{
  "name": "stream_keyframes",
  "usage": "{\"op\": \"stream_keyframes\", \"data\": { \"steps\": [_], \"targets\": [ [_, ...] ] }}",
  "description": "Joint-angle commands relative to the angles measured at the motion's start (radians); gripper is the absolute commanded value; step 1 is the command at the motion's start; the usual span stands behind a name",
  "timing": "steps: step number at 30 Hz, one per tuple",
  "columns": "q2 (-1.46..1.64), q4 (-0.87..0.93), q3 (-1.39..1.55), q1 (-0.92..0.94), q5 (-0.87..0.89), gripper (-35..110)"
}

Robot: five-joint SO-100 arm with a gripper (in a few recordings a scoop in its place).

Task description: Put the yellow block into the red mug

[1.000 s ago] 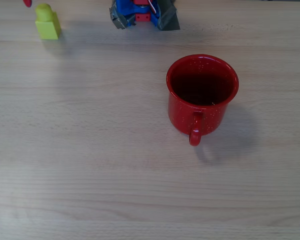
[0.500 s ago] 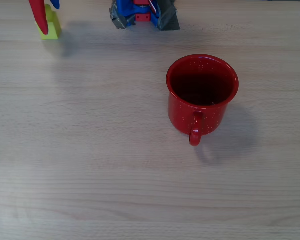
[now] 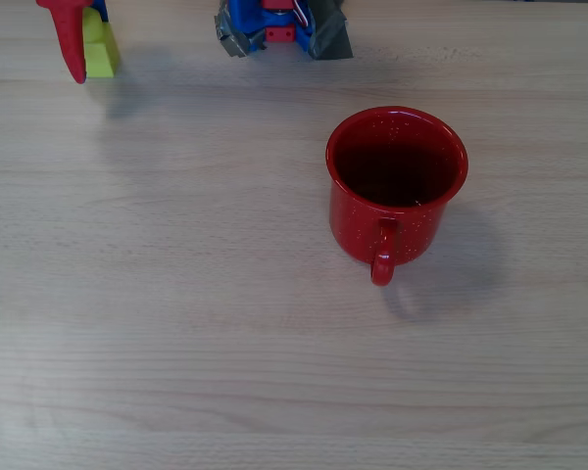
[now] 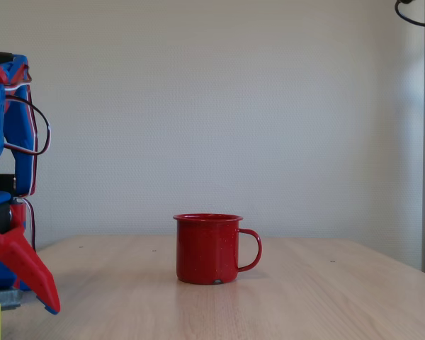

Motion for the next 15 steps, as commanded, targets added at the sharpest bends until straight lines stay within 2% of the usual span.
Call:
{"op": "stream_keyframes", "data": {
  "steps": [1,9,15],
  "targets": [
    [0.034,-0.011,-0.020,0.014,-0.008,46],
    [0.000,-0.089,-0.008,0.014,-0.002,45],
    [-0.006,-0.147,0.017,0.015,0.002,35]
  ]
}}
